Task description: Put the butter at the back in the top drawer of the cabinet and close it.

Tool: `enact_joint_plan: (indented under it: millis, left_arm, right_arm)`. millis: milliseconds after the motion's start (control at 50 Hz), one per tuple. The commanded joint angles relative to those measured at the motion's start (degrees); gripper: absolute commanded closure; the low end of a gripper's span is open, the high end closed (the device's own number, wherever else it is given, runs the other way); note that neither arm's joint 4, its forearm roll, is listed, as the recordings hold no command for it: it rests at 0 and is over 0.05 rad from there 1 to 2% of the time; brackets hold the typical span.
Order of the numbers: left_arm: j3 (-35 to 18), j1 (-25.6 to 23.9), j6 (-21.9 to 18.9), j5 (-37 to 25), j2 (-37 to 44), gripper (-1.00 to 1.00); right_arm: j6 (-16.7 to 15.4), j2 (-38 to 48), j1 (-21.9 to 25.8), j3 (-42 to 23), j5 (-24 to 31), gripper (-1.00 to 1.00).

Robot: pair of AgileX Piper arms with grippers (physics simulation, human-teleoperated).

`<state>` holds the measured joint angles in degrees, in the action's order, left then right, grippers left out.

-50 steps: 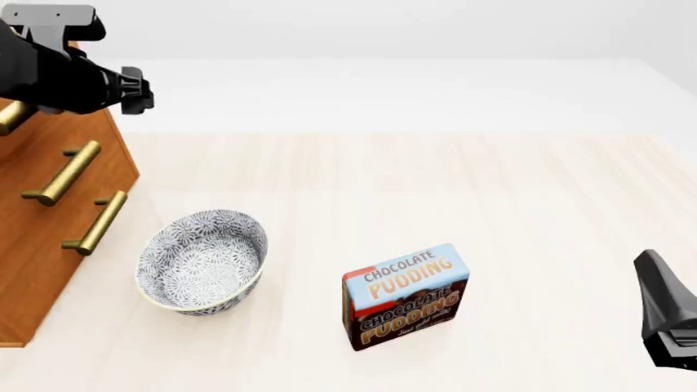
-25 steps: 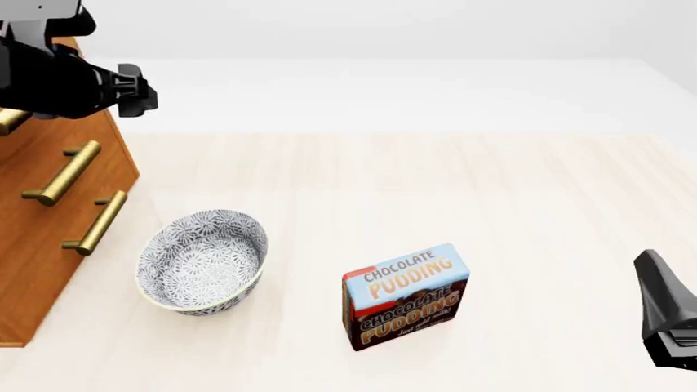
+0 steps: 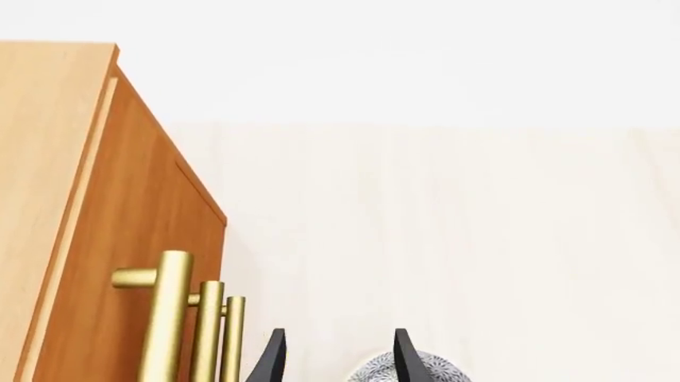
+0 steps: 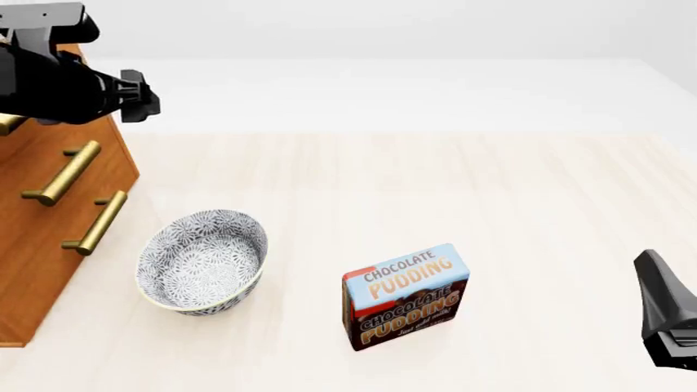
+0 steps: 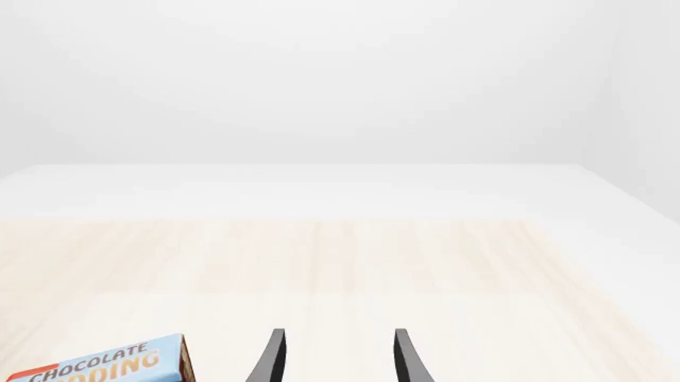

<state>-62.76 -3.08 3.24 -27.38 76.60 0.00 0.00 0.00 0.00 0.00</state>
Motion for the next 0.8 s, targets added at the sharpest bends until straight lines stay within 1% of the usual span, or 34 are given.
enact_joint_plan:
  millis: [20, 420, 540, 600, 800]
  left_arm:
    - [0.06, 0.37, 0.11, 0.61, 0.93, -1.0]
    - [-0.08, 1.17, 0.13, 1.5, 2.24, -1.0]
    - [0.05, 2.11, -0.06, 2.16, 3.34, -1.0]
    - [0.25, 3.33, -0.49, 2.78, 4.1, -1.0]
    - [0.3, 4.54, -0.99, 3.42, 4.86, -1.0]
  right_arm:
    - [0.0, 0.0, 0.0, 0.0, 0.0, -1.0]
    - [0.0, 0.0, 0.0, 0.0, 0.0, -1.0]
    - [0.0, 0.0, 0.0, 0.0, 0.0, -1.0]
    - [0.0, 0.0, 0.0, 0.0, 0.0, -1.0]
    - [0.0, 0.0, 0.0, 0.0, 0.0, -1.0]
